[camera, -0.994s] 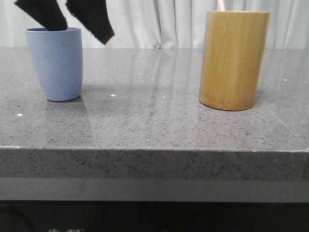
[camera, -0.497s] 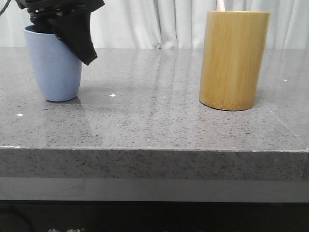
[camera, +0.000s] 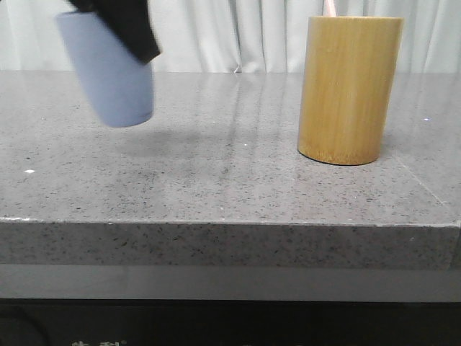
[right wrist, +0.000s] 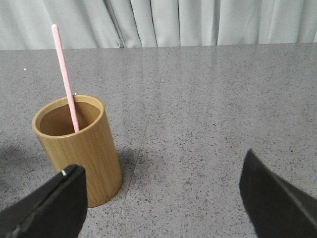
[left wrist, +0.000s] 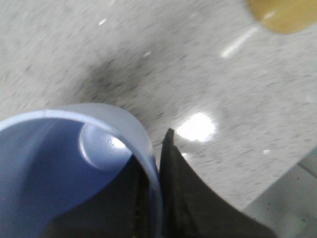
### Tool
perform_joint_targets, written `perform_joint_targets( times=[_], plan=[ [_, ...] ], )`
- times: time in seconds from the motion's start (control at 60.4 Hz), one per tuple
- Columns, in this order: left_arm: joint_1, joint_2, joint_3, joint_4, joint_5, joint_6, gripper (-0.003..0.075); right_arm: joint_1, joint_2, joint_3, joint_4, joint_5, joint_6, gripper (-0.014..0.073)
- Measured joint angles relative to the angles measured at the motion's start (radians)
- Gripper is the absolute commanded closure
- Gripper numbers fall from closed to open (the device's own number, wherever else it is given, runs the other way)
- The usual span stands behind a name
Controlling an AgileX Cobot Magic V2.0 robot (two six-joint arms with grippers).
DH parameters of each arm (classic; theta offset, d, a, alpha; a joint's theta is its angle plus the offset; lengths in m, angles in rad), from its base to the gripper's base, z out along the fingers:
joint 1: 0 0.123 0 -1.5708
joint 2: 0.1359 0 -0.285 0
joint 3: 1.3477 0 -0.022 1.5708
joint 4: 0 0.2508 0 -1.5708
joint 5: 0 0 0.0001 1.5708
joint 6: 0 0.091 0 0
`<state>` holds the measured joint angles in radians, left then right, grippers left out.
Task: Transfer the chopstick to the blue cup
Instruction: 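Carry the blue cup with the left gripper beside the bamboo holder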
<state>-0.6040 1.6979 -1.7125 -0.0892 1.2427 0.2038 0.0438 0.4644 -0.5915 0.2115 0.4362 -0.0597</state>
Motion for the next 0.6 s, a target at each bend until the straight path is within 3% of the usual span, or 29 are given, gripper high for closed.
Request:
perform_joint_targets(
  times=[0.381, 0.497, 0.596],
  plan=[
    [-0.168, 0.158, -0.133, -0.010, 0.005, 0.000, 0.0733, 0.000, 0.000, 0.000, 0.000, 0.009, 0.000, -0.0039],
    [-0.175, 0.179, -0.139, -0.011, 0.005, 0.000, 0.0636, 0.000, 0.000, 0.000, 0.000, 0.009, 0.000, -0.0039],
    [-0.175, 0.183, -0.139, -0.003, 0.005, -0.002, 0.0491, 0.000, 0.000, 0.000, 0.000, 0.009, 0.000, -0.0039]
  ],
)
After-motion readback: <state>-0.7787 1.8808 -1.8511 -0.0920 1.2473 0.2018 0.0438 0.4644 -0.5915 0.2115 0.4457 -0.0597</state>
